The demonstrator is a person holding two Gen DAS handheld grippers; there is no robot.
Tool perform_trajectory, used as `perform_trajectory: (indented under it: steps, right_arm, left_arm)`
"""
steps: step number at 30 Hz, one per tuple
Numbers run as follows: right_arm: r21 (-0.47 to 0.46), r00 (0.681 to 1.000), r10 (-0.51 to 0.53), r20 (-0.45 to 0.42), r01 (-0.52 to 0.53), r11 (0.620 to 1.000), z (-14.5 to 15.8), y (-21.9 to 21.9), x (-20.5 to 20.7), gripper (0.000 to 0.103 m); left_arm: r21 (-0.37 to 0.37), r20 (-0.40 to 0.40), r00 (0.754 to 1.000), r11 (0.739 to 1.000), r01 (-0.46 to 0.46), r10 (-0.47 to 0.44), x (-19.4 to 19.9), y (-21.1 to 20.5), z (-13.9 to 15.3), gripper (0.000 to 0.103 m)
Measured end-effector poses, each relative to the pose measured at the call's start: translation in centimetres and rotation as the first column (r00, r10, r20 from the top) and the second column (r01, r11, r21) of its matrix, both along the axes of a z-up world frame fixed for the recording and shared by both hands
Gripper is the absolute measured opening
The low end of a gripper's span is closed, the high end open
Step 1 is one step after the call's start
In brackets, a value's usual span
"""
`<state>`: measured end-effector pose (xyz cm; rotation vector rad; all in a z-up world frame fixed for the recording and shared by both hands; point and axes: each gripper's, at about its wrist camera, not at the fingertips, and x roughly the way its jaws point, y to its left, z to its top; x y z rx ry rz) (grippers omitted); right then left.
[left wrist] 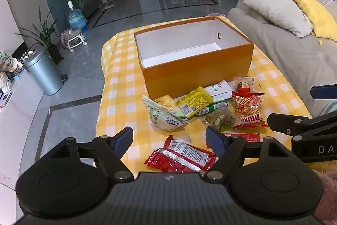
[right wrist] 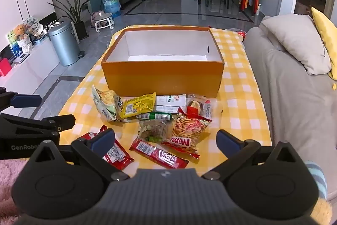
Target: Organize snacks
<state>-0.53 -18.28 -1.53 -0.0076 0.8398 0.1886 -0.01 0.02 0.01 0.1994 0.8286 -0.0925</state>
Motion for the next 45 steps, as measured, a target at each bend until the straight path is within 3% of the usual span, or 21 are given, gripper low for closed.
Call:
perform_trajectory:
  steps: [13,45]
  right_arm:
    - [-0.038,0.998,-0.012,-0.065,0.010,0.999,-0.6,0.4,0.6,0.099]
    - [-0.053,0.994,-0.035,-0.107,0.029,0.998,-1.5,0.6,1.4,0.099]
  left_arm:
    - [-0.009,-0.050,0.998,1.000,-0.028,0.027,0.3,0.3,-0.7,0.092]
    - [-0.009,-0.097,0.995,1.000,-0.029,0.028,0.8,0.2,-1.3,0.092]
